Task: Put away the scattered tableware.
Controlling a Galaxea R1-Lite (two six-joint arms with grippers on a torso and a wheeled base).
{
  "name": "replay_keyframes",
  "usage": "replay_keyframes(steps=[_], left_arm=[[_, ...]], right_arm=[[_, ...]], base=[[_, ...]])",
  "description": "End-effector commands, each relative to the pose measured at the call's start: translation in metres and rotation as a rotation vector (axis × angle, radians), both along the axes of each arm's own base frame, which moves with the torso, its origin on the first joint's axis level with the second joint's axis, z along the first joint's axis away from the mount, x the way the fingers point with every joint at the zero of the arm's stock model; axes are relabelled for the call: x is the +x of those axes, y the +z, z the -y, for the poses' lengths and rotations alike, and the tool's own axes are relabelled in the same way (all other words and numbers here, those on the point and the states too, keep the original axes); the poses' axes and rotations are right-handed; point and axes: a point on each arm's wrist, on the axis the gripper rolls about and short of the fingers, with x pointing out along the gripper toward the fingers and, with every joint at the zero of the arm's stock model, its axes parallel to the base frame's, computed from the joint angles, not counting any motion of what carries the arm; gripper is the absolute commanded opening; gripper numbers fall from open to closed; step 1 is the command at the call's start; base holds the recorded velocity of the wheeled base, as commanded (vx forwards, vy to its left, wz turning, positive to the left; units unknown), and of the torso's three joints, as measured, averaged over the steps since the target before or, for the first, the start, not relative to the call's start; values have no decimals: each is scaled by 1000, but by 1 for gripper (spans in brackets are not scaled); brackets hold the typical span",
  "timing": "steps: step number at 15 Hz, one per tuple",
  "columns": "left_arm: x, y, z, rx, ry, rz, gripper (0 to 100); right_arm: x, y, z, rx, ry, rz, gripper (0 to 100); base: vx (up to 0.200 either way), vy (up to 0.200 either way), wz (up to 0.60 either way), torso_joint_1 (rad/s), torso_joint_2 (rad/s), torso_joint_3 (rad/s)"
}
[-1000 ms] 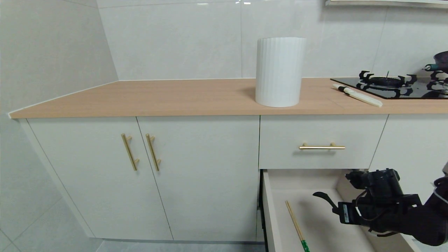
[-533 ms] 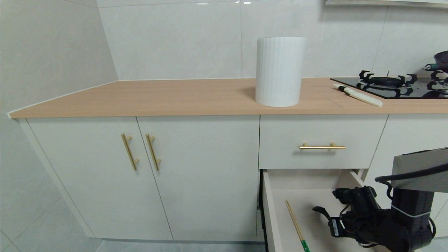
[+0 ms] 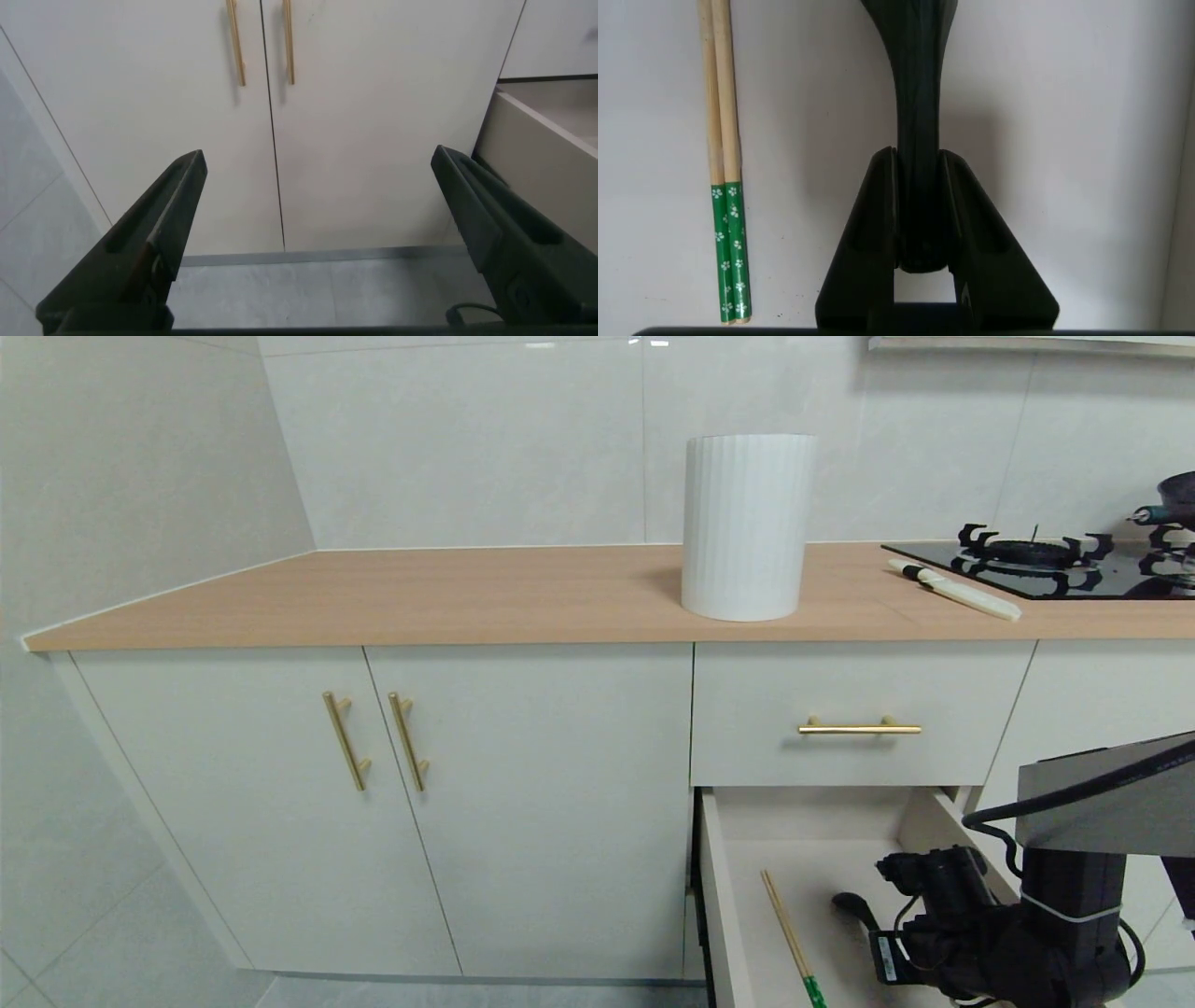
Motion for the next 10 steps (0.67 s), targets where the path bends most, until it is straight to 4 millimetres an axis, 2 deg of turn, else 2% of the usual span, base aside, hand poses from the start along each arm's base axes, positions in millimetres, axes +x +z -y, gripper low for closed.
replay_keyframes(steps=[1, 4, 5, 10], left_arm=[[0, 0, 0, 0, 0, -1, 100], [0, 0, 0, 0, 0, 1, 100], [0, 0, 0, 0, 0, 1, 100], [0, 0, 0, 1, 0, -1, 100]], right_arm=[[0, 0, 0, 1, -1, -2, 0], [0, 0, 0, 1, -1, -2, 0], [0, 0, 0, 1, -1, -2, 100], [0, 0, 0, 1, -1, 0, 100]], base=[[0, 0, 0, 0, 0, 0], [0, 0, 0, 0, 0, 0], [0, 0, 0, 0, 0, 0], [0, 0, 0, 0, 0, 0]])
